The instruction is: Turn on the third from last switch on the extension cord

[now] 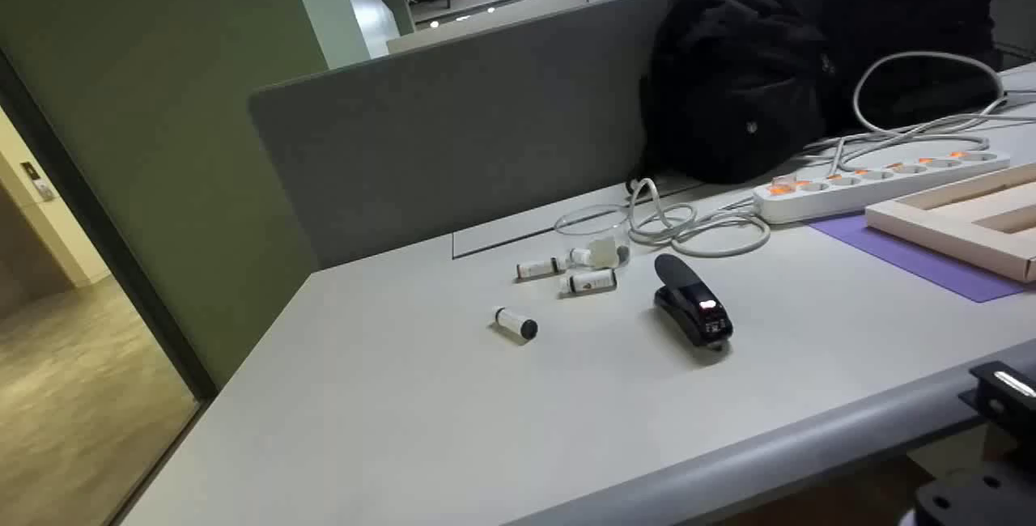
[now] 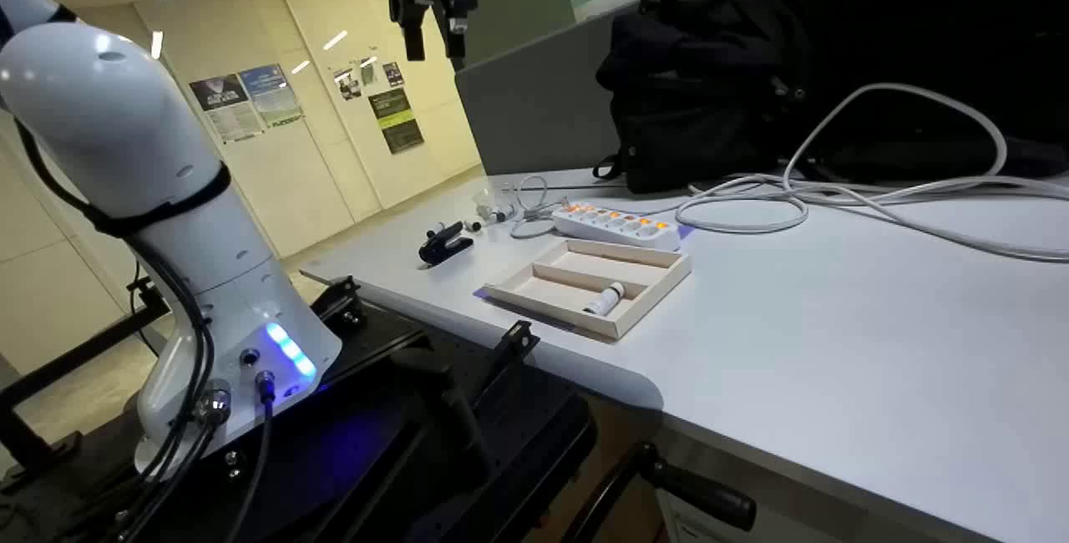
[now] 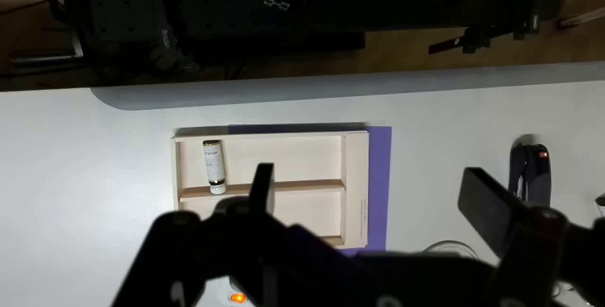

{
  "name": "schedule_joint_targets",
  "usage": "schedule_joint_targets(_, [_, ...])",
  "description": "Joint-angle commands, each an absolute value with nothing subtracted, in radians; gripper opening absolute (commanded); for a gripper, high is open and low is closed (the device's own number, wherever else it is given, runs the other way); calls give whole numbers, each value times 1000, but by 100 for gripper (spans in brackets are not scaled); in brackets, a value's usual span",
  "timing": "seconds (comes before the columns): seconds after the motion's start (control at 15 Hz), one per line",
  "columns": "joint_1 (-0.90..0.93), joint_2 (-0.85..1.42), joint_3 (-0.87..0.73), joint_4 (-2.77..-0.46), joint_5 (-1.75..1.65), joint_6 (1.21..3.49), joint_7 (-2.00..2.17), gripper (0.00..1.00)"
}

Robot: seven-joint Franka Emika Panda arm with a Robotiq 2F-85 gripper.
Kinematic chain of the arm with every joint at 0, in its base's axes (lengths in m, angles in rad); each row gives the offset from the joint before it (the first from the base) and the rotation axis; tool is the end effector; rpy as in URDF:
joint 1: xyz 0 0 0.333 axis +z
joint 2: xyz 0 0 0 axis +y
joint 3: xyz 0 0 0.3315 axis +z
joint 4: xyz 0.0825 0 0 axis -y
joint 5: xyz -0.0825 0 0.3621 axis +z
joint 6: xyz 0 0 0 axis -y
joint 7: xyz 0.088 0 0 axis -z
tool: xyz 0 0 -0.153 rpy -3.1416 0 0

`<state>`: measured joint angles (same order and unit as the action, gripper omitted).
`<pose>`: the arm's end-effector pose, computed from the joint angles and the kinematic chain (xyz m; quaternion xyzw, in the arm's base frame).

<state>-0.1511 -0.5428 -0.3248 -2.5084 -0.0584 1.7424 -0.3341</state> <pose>0.2809 -0.1539 0.4179 -0.9906 0.0298 0.0928 0.0958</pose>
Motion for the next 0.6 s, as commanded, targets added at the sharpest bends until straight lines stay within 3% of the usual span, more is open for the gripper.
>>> schedule_joint_targets(0.0, [-166, -539, -312, -2506, -52, 1741, -341, 100])
schedule_joint_targets(0.47, [-166, -539, -312, -2506, -52, 1742, -341, 100])
schedule_joint_targets(0.53, [-145, -447, -311, -2472, -33, 1848, -332, 100])
